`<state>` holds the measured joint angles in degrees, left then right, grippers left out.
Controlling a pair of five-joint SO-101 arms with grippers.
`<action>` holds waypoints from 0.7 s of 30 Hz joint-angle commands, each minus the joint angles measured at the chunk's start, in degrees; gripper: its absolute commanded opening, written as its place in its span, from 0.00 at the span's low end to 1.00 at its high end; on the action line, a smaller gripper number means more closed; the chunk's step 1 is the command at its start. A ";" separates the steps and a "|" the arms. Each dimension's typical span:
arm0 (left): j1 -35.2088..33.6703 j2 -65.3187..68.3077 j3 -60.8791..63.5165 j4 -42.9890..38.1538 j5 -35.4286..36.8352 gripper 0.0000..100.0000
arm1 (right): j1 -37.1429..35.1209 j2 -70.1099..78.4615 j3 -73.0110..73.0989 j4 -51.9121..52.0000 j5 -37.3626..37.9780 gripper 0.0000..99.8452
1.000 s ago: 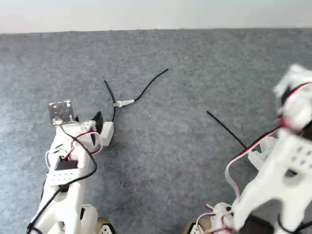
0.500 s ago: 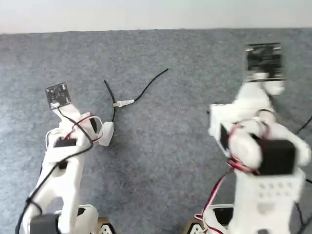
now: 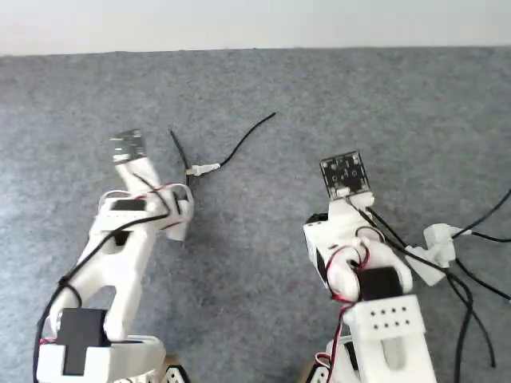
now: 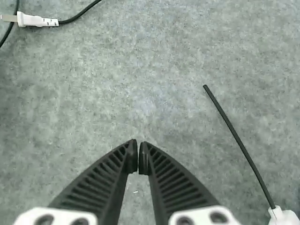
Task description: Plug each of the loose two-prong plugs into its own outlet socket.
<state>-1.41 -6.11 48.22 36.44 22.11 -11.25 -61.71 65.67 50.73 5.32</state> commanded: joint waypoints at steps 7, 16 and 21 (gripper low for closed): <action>14.07 -1.85 -1.36 0.97 4.04 0.01 | 0.13 -6.02 2.29 -1.71 1.23 0.01; 13.10 -3.87 -1.10 0.97 4.40 0.01 | 3.21 -6.02 2.37 -1.80 1.23 0.01; 9.76 -9.32 0.13 6.33 4.31 0.01 | 3.21 -6.02 2.46 -1.98 1.23 0.01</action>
<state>9.93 -10.42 48.40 39.52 25.98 -8.53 -66.64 68.48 50.11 5.85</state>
